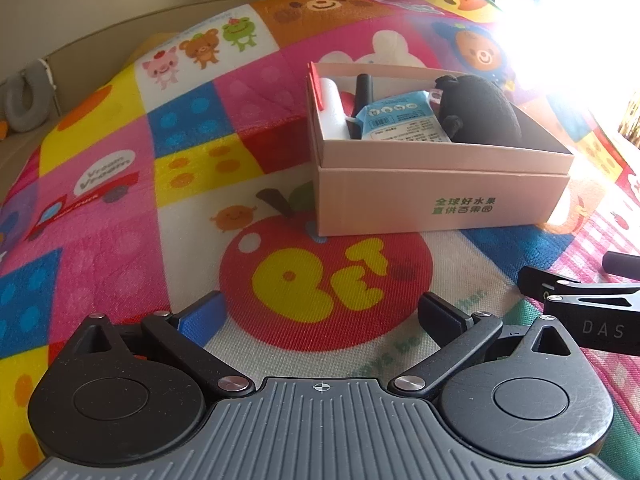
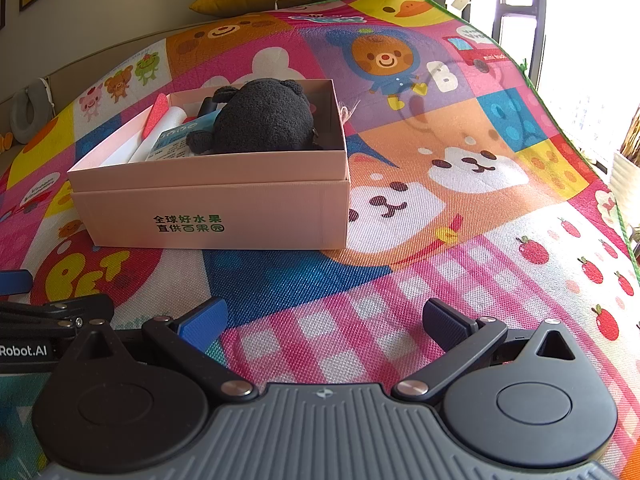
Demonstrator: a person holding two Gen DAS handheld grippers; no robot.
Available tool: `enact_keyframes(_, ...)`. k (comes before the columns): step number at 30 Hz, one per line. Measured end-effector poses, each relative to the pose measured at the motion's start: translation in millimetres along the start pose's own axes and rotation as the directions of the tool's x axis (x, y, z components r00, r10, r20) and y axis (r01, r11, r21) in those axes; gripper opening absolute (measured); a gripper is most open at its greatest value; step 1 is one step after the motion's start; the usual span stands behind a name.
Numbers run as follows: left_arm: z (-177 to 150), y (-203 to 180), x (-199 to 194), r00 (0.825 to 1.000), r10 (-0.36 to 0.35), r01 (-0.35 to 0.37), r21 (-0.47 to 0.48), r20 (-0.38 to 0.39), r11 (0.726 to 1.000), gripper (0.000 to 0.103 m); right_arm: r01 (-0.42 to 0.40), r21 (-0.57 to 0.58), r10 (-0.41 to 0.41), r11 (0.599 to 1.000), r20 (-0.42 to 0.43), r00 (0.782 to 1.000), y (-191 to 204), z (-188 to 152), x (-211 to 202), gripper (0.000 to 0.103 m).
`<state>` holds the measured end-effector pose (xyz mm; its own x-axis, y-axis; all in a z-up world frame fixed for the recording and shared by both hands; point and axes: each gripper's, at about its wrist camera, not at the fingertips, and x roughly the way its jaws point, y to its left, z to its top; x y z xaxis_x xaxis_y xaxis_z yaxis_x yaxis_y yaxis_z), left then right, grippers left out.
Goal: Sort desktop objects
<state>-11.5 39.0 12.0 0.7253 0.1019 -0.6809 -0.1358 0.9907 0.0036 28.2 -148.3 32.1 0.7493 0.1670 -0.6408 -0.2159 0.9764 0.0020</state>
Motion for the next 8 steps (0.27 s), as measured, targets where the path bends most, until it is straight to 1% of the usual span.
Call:
enact_keyframes(2,0.6,1.0,0.2,1.0,-0.003,0.003,-0.014,-0.003,1.0,0.103,0.0,0.0,0.0,1.0,0.0,1.0,0.0,0.0,0.0,0.103)
enact_keyframes(8,1.7,2.9,-0.1,1.0,-0.022,0.022,0.003,-0.006,1.0,0.103,0.0,0.0,0.0,1.0,0.0,1.0,-0.1,0.0,0.0,0.103)
